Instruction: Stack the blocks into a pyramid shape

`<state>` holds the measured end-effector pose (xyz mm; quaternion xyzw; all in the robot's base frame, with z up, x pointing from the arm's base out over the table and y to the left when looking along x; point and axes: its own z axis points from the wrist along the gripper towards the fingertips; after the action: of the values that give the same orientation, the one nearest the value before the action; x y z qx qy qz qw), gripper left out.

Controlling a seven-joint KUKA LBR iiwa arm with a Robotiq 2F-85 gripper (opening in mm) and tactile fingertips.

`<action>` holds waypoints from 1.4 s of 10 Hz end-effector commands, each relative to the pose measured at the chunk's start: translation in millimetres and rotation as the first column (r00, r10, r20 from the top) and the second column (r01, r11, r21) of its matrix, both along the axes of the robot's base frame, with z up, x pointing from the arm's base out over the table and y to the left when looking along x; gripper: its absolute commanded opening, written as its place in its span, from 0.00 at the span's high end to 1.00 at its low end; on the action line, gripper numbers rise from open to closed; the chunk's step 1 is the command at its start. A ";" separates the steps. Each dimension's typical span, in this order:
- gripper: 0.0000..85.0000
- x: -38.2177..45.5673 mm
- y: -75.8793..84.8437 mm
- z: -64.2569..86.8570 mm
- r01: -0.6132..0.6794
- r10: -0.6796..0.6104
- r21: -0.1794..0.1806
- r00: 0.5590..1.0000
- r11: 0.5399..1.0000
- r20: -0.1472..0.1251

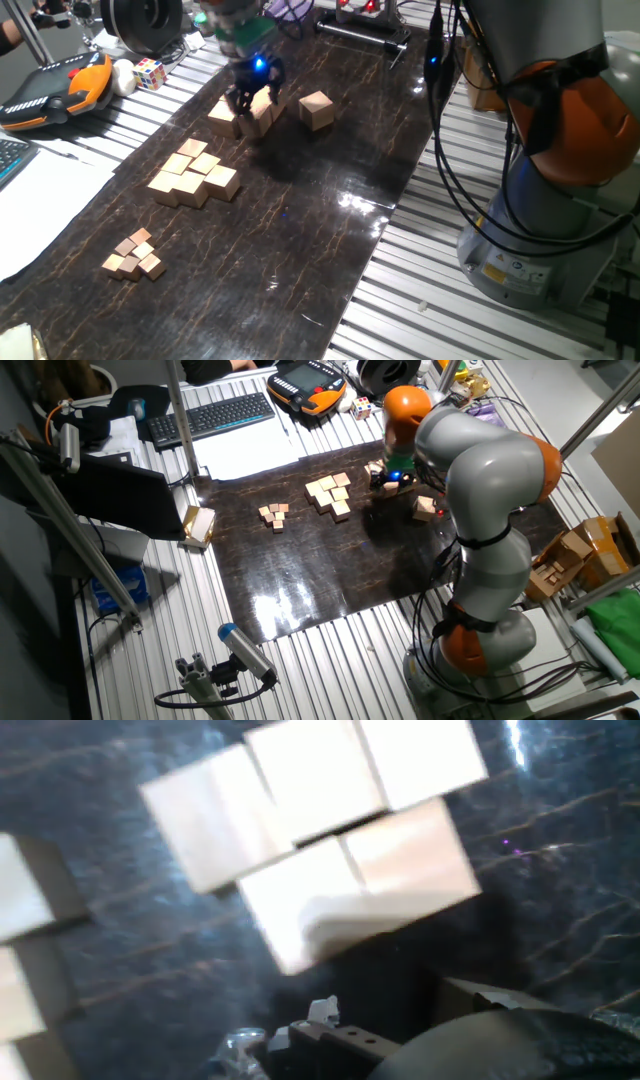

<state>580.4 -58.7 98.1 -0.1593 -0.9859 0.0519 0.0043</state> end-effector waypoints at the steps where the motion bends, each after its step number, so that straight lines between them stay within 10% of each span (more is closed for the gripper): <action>1: 0.18 2.0 -1.0 -0.7 0.000 0.000 0.004 1.000 1.000 0.000; 14: 0.15 19.2 -27.3 -17.3 -0.055 0.055 0.017 0.998 0.998 0.024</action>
<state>599.7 -86.1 80.8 -0.1326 -0.9903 0.0419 -0.0077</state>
